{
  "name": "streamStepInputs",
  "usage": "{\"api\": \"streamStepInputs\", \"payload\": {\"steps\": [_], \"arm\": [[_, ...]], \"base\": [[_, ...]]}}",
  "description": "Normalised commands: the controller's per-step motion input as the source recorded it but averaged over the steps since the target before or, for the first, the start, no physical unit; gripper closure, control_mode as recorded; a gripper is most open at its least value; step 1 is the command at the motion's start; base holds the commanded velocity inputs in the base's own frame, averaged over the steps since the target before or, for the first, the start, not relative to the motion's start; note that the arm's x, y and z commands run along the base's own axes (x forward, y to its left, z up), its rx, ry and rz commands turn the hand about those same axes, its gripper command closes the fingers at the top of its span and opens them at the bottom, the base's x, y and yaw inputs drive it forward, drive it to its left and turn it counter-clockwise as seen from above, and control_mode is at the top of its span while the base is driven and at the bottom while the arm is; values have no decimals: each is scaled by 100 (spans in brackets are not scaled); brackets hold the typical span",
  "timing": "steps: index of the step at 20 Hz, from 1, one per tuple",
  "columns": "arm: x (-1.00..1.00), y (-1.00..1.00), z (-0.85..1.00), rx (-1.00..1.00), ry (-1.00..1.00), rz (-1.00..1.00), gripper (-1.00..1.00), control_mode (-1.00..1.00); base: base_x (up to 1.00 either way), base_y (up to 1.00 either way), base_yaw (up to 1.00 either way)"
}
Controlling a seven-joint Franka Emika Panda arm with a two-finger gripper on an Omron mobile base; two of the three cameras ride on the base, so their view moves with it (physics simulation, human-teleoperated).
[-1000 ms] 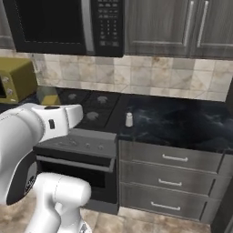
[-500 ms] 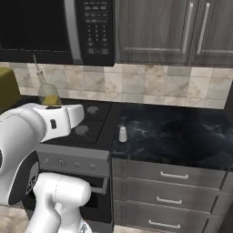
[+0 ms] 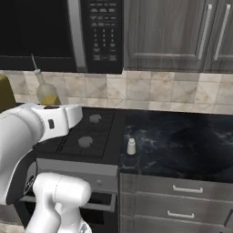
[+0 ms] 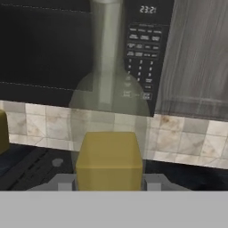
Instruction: Take 2 condiments from the cabinet and move them on the counter near the stove.Make sure the condiments are lined up with each other, next to each other.
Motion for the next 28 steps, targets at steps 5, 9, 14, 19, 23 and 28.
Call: {"api": "streamStepInputs", "payload": {"steps": [5,9,14,19,23,28], "arm": [[0,0,0,0,0,0,100,100],[0,0,0,0,0,0,100,100],[0,0,0,0,0,0,100,100],[0,0,0,0,0,0,100,100],[0,0,0,0,0,0,100,100],[5,-11,-11,0,0,5,100,-100]], "base": [[58,6,-13],[51,5,-8],[27,0,-2],[2,0,0],[0,0,0],[6,-1,2]]}}
